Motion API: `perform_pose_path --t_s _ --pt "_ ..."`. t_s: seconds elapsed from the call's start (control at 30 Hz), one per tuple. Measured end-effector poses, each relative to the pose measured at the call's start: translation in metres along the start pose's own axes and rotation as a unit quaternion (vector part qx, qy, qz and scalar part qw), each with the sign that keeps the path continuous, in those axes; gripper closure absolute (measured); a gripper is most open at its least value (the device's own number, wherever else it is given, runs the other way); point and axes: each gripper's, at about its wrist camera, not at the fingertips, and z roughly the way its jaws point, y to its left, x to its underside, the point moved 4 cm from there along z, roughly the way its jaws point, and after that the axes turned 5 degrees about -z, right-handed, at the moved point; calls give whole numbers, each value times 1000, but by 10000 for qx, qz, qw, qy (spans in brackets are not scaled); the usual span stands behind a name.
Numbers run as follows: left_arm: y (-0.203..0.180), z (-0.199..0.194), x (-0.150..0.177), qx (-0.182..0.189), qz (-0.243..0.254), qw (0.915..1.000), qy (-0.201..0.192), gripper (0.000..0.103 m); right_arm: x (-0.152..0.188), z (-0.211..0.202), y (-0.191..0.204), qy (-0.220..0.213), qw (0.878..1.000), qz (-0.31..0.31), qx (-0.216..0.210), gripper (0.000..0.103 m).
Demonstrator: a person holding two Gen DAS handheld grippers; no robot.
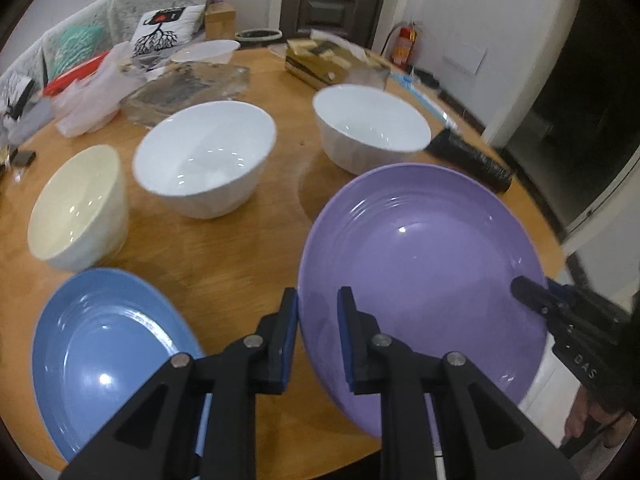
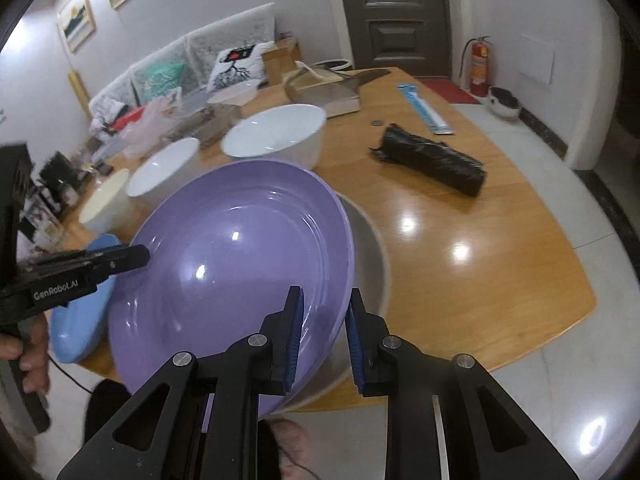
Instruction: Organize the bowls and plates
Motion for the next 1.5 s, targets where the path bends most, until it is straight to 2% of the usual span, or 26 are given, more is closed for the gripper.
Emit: perform_pose_path --t_s 0.07,0.53,1.0,1.07,1.27,1.5 --pt "-8 5 -3 -179 152 9997 21 87 0 2 -3 33 9999 -37 97 86" --pt "-26 23 -10 -692 660 9954 17 87 2 8 -9 165 9988 -219 416 86" --pt "-32 32 -9 -823 946 9921 20 87 0 9 -7 240 9978 -244 560 86" --pt "-30 28 -12 -753 882 9933 -16 85 -2 6 -6 216 9975 -259 614 86" --pt "-16 -1 -17 -560 612 9961 -286 73 -10 -15 6 -43 9980 -331 530 76" --pt "26 -57 -13 -490 237 9956 -759 65 -24 -35 60 -305 9973 -674 -21 75"
